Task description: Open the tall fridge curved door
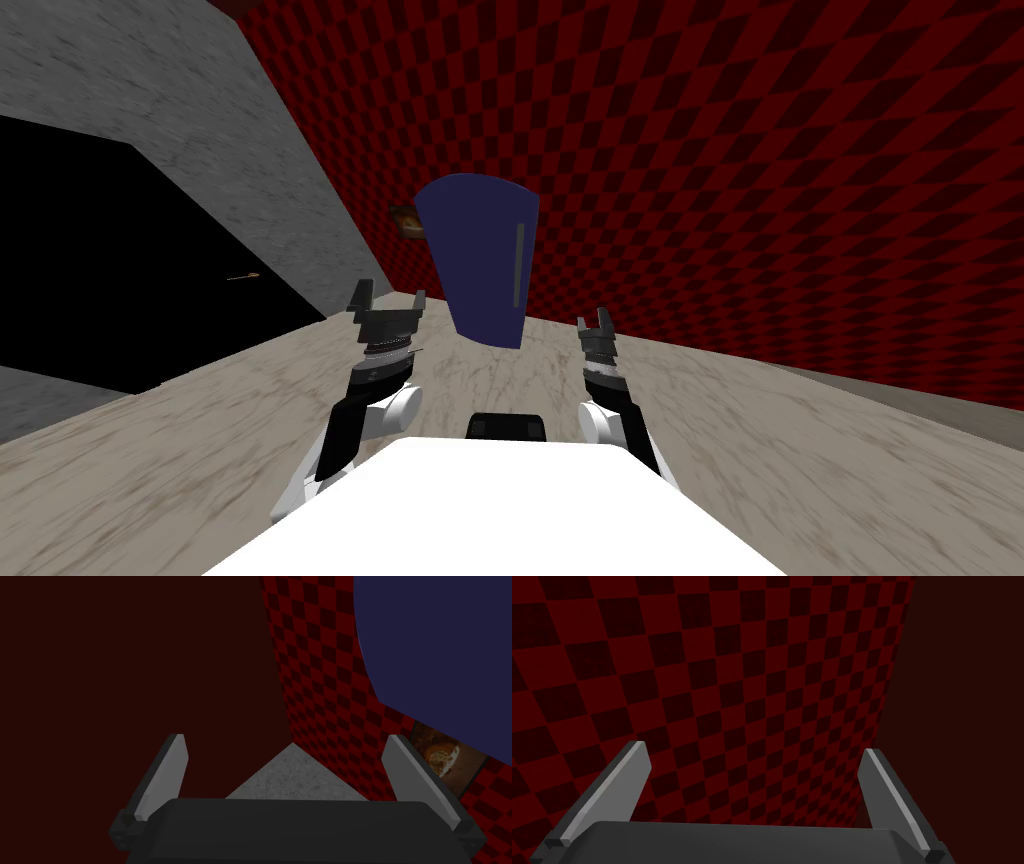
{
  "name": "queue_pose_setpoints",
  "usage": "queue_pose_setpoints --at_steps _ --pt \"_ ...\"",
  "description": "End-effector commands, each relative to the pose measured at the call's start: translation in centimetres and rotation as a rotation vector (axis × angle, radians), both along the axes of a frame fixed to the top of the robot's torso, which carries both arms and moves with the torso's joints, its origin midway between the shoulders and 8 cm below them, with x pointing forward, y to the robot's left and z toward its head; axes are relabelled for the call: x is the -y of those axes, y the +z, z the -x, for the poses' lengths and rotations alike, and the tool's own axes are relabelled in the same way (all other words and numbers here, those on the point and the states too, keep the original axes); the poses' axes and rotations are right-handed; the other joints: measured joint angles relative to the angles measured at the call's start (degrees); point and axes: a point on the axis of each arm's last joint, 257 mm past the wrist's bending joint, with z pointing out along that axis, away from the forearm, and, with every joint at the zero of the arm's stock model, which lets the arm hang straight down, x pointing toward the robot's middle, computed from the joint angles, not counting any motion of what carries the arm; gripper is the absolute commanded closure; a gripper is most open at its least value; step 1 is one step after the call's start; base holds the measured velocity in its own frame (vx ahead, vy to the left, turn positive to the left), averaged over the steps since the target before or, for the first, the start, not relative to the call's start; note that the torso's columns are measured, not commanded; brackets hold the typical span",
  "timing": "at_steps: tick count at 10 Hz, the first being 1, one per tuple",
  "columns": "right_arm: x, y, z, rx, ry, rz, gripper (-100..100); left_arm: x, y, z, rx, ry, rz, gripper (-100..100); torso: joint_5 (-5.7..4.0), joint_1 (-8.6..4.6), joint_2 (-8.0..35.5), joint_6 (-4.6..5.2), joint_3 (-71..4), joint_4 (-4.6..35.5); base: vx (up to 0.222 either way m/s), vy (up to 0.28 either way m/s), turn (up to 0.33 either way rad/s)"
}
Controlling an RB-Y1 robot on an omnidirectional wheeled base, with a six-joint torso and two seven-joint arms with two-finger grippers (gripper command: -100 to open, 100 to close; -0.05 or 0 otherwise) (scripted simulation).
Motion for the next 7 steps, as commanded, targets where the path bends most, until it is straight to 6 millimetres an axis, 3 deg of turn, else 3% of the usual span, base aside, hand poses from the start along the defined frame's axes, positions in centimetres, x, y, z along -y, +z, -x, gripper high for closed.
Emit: queue_pose_setpoints --at_steps 1,7 --pt "0.00 0.00 0.00 0.000 0.000 0.000 0 0.00 0.00 0.00 0.000 0.000 0.000 0 0.00 0.00 2.3 0.00 -4.7 2.3 0.000 0.000 0.000" --pt "0.00 0.02 0.01 0.000 0.000 0.000 0 0.00 0.01 0.01 0.000 0.000 0.000 0 0.00 0.00 26.9 0.00 -53.8 26.9 0.000 0.000 0.000"
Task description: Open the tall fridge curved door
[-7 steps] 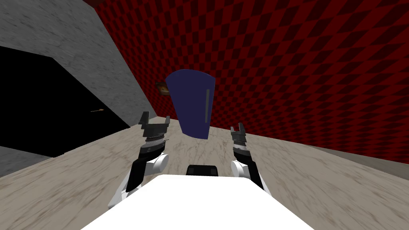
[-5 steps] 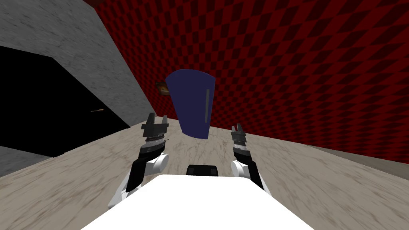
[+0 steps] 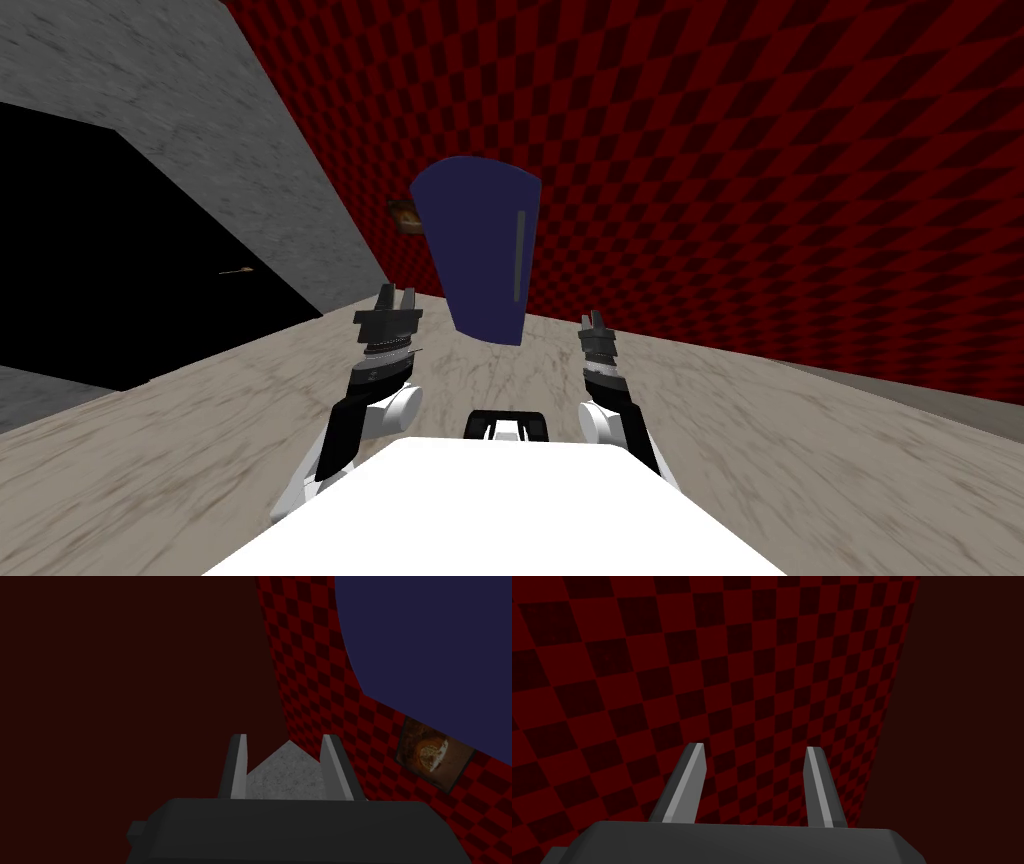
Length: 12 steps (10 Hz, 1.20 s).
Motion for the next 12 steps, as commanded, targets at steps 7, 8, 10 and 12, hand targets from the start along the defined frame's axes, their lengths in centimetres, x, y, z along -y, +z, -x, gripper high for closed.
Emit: queue_pose_setpoints --at_steps 7,8,10,12 --pt "0.0 0.0 0.0 -0.001 0.000 0.000 0 -1.0 -2.6 -5.4 -0.093 -0.089 0.017 -100 -0.05 -0.14 15.3 0.00 -30.8 15.3 0.030 -0.085 0.020" --pt "0.0 0.0 0.0 -0.001 0.000 0.000 0 -0.9 -2.2 -5.5 -0.083 -0.093 0.016 -100 -0.02 -0.08 15.3 0.01 -30.8 15.4 0.053 -0.111 0.010" --pt "0.0 0.0 0.0 -0.001 0.000 0.000 0 -1.7 -2.8 -8.2 -0.117 -0.128 0.042 -100 0.05 0.15 15.4 0.00 -30.8 15.4 0.059 -0.120 0.027" --pt "0.0 0.0 0.0 -0.001 0.000 0.000 0 -2.4 -3.6 -9.9 -0.148 -0.142 0.060 -100 -0.01 0.01 15.4 0.00 -30.7 15.4 0.035 -0.115 0.021"
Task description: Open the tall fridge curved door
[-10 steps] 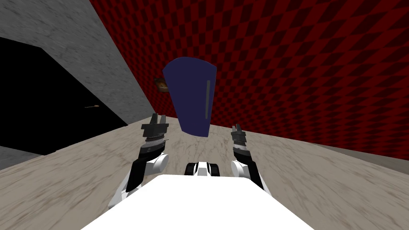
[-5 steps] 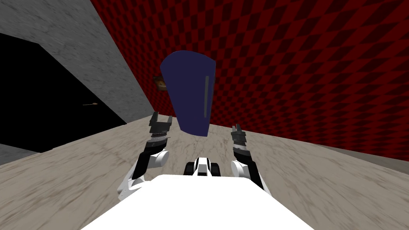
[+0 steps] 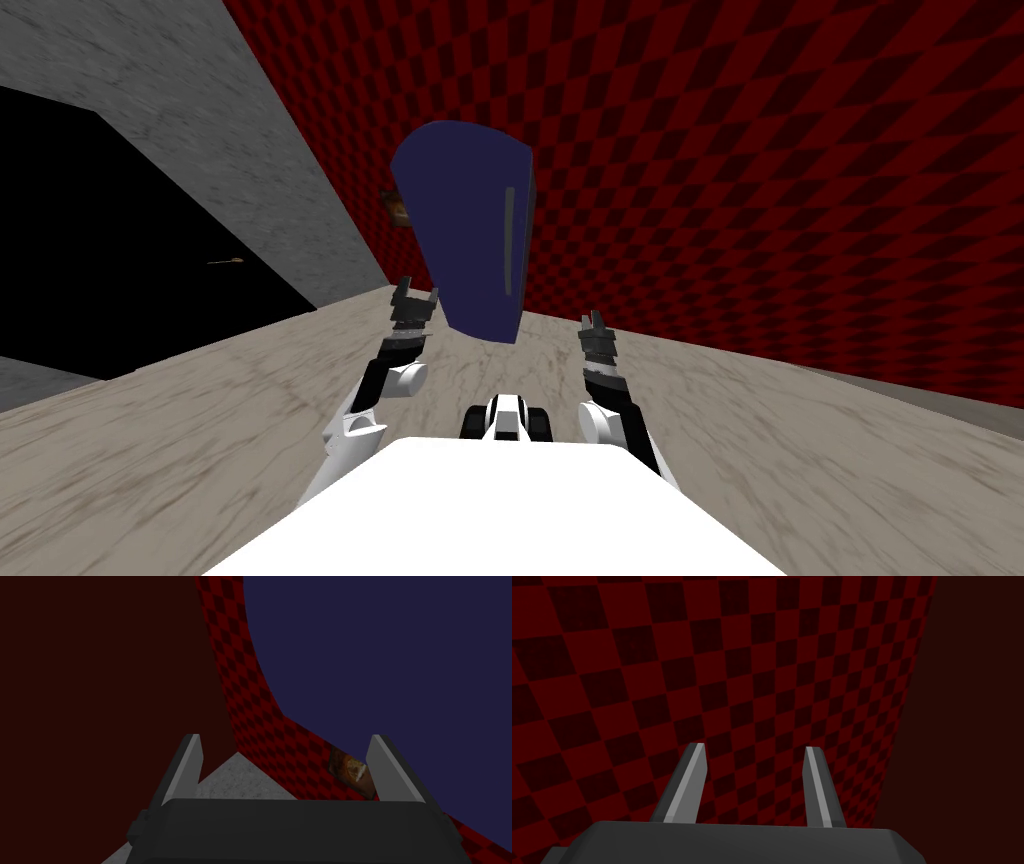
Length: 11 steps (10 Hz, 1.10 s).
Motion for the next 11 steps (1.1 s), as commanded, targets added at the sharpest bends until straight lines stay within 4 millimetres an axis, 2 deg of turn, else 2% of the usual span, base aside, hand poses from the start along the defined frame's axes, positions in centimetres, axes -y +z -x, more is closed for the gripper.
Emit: queue_pose_setpoints --at_steps 1,2,3,4,5,6,7,8,11 --pt "0.0 0.0 0.0 0.000 0.000 0.000 0 -1.3 -0.7 -3.3 -0.054 -0.031 0.033 -100 0.00 -0.02 0.0 0.00 0.0 0.0 0.062 -0.168 0.039" --pt "0.0 0.0 0.0 0.000 0.000 0.000 0 -1.2 -0.4 -3.7 -0.046 -0.035 0.035 -100 -0.03 -0.16 -0.1 0.00 -0.1 0.0 0.064 -0.127 0.020" --pt "0.0 0.0 0.0 0.000 0.000 0.000 0 -1.9 -0.7 -5.1 -0.070 -0.048 0.052 -100 0.00 0.01 -0.1 0.00 -0.1 0.0 0.045 -0.142 0.019" --pt "0.0 0.0 0.0 0.000 0.000 0.000 0 -1.8 -0.5 -5.4 -0.066 -0.050 0.053 -100 0.02 0.00 -0.1 0.00 0.0 0.0 0.028 -0.112 0.019" --pt "0.0 0.0 0.0 0.000 0.000 0.000 0 -2.8 -0.9 -7.0 -0.095 -0.059 0.073 -100 0.03 0.09 0.0 -0.01 0.0 0.0 0.046 -0.119 0.029" --pt "0.0 0.0 0.0 0.000 0.000 0.000 0 -2.6 -0.5 -7.1 -0.086 -0.063 0.072 -100 0.02 0.02 -0.1 -0.01 0.0 0.0 0.039 -0.106 0.021" --pt "0.0 0.0 0.0 0.000 0.000 0.000 0 -3.5 -0.5 -8.4 -0.108 -0.072 0.091 -100 0.02 0.05 -0.1 0.00 0.0 0.0 0.054 -0.122 0.028" --pt "0.0 0.0 0.0 0.000 0.000 0.000 0 -3.4 -0.3 -8.8 -0.105 -0.073 0.093 -100 0.00 -0.03 -0.1 0.00 -0.1 0.0 0.037 -0.105 0.018" --pt "0.0 0.0 0.0 0.000 0.000 0.000 0 -5.3 0.2 -11.7 -0.141 -0.089 0.134 -100 0.00 0.00 0.0 0.00 0.0 0.0 0.048 -0.128 0.027"
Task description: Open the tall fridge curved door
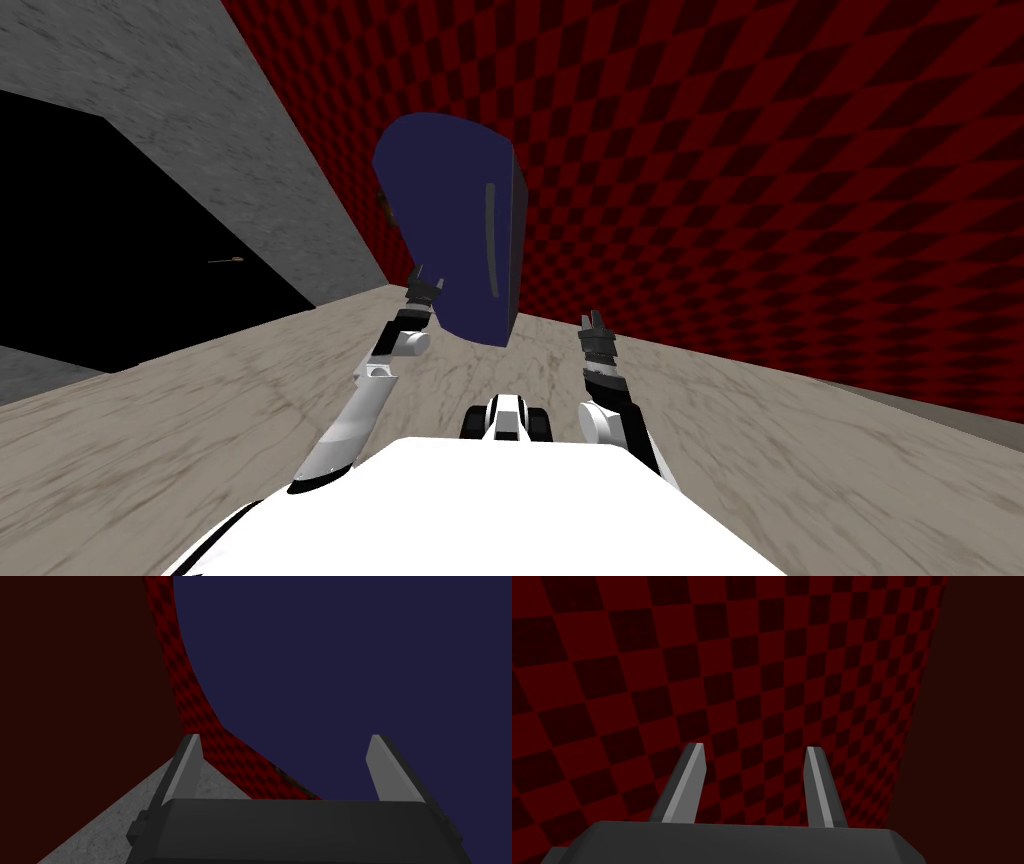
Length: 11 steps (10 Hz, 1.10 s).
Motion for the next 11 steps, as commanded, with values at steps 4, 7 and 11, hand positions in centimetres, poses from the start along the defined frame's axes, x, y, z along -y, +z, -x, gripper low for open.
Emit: queue_pose_setpoints --at_steps 4,7,11 --pt "0.0 0.0 0.0 0.000 0.000 0.000 0 -3.2 1.2 -4.7 -0.056 -0.014 0.070 -100 -0.01 -0.02 0.0 0.00 0.0 0.0 0.041 -0.129 0.026" --pt "0.0 0.0 0.0 0.000 0.000 0.000 0 -4.5 1.9 -6.6 -0.073 -0.012 0.100 -100 0.00 -0.06 -0.1 0.00 -0.1 0.0 0.055 -0.130 0.028" --pt "0.0 0.0 0.0 0.000 0.000 0.000 0 -7.1 3.4 -8.9 -0.098 -0.006 0.152 -100 0.06 0.18 0.1 -0.01 0.1 0.0 0.036 -0.110 0.021"
